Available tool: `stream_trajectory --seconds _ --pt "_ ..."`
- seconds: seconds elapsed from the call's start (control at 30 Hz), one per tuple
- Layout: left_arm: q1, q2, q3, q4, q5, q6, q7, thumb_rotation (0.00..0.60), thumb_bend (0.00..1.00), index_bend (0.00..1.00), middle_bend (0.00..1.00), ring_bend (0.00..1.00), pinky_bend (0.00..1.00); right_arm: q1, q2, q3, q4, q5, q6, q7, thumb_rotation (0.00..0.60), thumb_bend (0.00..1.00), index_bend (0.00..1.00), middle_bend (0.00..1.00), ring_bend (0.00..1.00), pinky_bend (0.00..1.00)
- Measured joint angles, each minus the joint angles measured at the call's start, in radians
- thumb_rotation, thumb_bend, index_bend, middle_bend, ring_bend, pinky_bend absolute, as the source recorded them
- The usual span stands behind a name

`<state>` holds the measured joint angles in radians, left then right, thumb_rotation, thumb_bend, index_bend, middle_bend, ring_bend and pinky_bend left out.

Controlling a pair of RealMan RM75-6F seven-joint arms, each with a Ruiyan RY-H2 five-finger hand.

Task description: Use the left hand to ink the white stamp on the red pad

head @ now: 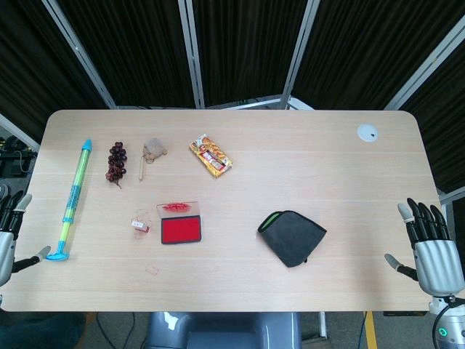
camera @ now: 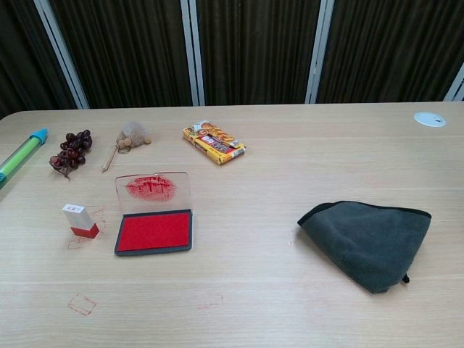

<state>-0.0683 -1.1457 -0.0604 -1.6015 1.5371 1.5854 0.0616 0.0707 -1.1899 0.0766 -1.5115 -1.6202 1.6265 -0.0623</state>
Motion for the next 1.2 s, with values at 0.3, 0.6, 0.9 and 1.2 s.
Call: stream_trajectory --seconds 0.3,0.6,0.9,1.2 --pt "-0.006 -0.001 0.006 0.005 0.005 -0.020 0.023 0.600 0.13 0.00 0.00 0.56 0.64 -0.002 0.003 -0.004 -0.004 0.002 -0.006 -0.002 0.600 0.00 0.00 0.00 0.00 0.00" --pt "-0.086 -0.002 -0.021 -0.073 -0.085 -0.183 0.086 0.600 0.19 0.20 0.20 0.80 0.85 0.011 0.006 0.005 -0.009 0.037 -0.048 -0.001 0.600 0.00 0.00 0.00 0.00 0.00" --pt "-0.250 -0.093 -0.055 -0.049 -0.179 -0.430 0.223 0.600 0.19 0.29 0.27 0.81 0.86 0.024 -0.001 0.012 0.006 0.062 -0.079 0.001 0.600 0.00 0.00 0.00 0.00 0.00" --pt "-0.331 -0.199 -0.036 0.115 -0.144 -0.523 0.100 0.600 0.19 0.34 0.31 0.81 0.86 0.023 -0.003 0.012 0.013 0.075 -0.086 -0.002 0.600 0.00 0.00 0.00 0.00 0.00"
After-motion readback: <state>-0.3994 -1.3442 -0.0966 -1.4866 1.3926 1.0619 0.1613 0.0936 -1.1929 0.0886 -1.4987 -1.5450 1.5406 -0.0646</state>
